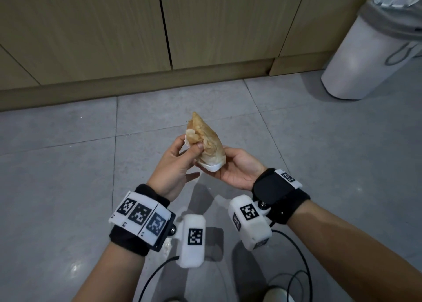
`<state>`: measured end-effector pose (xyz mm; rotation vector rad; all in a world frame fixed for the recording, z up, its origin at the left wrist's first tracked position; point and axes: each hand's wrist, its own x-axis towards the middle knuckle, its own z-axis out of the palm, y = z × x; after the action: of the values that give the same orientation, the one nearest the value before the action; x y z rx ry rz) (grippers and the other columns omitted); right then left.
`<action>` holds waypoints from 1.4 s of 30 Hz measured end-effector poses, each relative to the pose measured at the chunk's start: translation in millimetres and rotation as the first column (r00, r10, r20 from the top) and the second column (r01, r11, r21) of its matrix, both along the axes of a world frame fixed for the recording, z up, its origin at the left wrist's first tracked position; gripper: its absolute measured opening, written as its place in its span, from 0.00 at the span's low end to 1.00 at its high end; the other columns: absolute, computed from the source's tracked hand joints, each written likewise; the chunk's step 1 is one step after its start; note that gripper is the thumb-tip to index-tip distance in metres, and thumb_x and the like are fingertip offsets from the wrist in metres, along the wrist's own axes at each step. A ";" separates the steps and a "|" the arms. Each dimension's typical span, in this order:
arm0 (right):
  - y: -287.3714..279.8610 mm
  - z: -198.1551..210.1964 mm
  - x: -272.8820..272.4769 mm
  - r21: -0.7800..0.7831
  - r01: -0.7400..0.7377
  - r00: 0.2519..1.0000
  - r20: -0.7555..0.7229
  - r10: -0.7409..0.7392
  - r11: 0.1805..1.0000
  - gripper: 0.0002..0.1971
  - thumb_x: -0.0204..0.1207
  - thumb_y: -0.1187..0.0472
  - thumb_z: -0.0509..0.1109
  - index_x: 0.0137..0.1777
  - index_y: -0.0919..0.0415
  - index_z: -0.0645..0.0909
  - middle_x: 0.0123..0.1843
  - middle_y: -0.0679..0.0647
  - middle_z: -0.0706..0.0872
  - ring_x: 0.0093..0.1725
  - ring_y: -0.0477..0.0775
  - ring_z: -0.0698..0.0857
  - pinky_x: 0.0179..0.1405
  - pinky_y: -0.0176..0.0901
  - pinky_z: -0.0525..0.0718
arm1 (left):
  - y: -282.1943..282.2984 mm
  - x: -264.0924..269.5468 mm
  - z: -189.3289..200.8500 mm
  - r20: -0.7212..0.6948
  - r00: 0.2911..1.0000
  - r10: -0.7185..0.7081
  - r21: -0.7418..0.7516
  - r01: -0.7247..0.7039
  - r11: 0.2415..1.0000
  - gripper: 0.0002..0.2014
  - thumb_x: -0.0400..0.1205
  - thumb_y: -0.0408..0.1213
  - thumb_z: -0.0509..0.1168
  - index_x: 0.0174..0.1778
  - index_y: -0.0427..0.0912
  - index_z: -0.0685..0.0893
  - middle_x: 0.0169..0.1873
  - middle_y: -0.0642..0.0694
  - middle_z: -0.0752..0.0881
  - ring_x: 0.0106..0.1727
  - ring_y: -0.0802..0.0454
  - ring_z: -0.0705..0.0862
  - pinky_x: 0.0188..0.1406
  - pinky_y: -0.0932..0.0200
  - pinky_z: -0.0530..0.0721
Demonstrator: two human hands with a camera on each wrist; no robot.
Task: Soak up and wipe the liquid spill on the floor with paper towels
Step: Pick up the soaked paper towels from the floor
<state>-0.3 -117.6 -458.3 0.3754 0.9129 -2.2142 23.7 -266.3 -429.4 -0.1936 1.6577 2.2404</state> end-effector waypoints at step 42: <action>134.2 301.9 -41.0 0.534 0.256 0.966 -0.123 -0.225 0.806 0.25 0.66 0.74 0.74 0.65 0.73 0.76 0.48 0.59 0.86 0.48 0.56 0.86 0.52 0.47 0.84 | 104.9 -108.2 310.8 0.304 0.786 -0.538 -0.154 0.598 0.786 0.25 0.84 0.24 0.56 0.67 0.60 0.69 0.55 0.60 0.83 0.59 0.60 0.79 0.59 0.59 0.72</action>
<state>-41.3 16.6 -156.5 0.7354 1.6141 -2.1550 -84.5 -161.4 -118.6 -0.0116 1.5805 1.4930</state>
